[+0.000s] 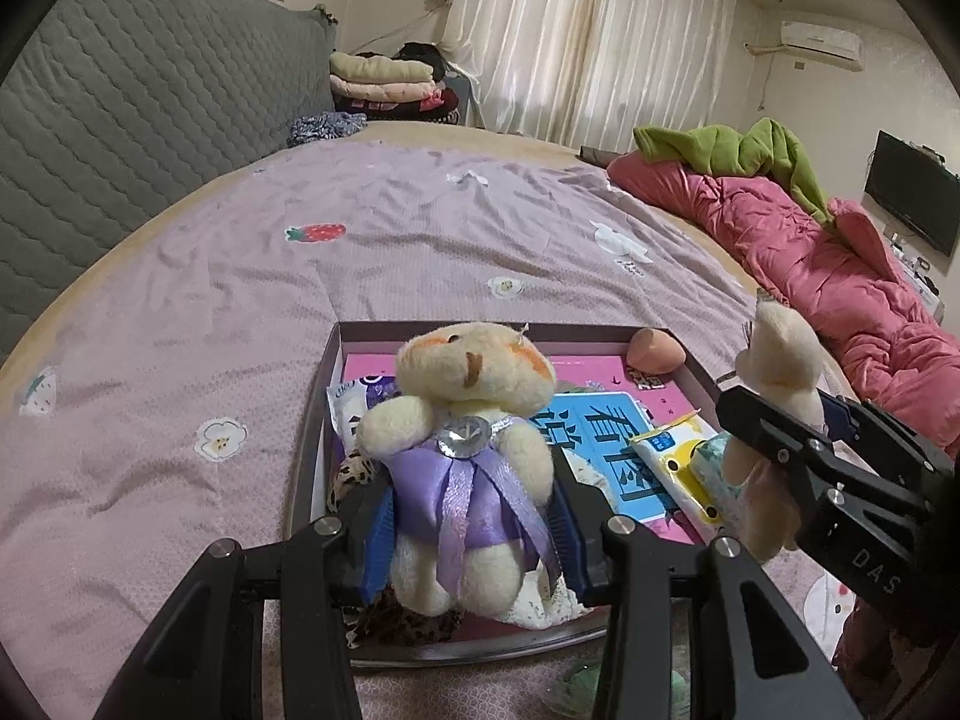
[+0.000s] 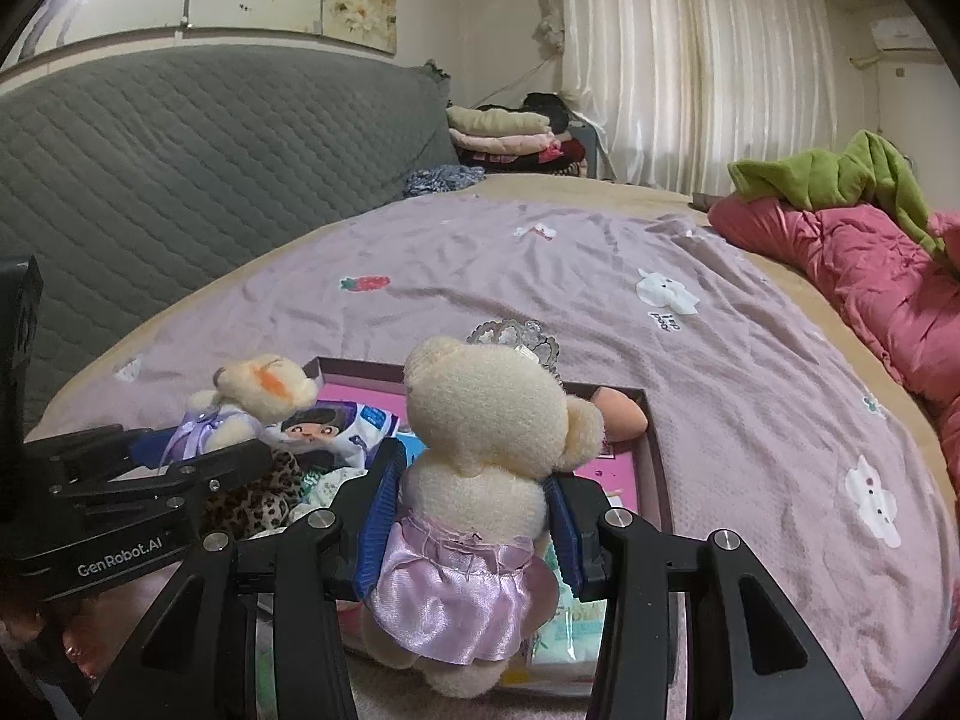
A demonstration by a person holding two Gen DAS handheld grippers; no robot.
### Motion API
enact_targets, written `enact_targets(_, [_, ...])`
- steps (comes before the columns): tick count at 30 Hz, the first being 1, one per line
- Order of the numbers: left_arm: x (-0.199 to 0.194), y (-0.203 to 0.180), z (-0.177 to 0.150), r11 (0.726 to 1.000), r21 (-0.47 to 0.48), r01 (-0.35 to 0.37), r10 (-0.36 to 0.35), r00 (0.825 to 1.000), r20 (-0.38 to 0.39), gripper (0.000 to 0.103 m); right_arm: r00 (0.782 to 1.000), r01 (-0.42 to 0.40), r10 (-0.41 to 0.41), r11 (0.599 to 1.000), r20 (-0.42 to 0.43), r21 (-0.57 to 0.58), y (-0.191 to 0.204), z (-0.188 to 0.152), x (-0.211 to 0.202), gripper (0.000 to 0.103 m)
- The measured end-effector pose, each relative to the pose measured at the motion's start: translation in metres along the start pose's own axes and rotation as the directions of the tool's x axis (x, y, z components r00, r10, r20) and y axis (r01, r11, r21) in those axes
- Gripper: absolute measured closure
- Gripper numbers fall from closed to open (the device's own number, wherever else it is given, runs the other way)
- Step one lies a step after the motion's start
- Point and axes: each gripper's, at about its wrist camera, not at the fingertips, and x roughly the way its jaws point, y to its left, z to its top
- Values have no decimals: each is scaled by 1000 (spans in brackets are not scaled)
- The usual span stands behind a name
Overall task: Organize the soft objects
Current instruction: 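Lift both teddy bears and carry them over the box, then lower both teddy bears into the box and open both tools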
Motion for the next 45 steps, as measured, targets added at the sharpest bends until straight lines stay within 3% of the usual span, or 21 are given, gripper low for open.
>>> enact_targets(19, [36, 3, -12, 1000, -23, 13, -17, 988, -155, 59, 999, -19, 19, 1000, -49, -8, 4, -4, 21, 56])
enact_targets(38, [41, 9, -15, 999, -48, 16, -25, 980, -195, 58, 975, -32, 17, 998, -221, -63, 16, -32, 57, 53])
enact_targets(45, [41, 9, -14, 999, -49, 17, -26, 980, -197, 58, 969, -31, 6, 995, -247, -98, 22, -35, 60, 53])
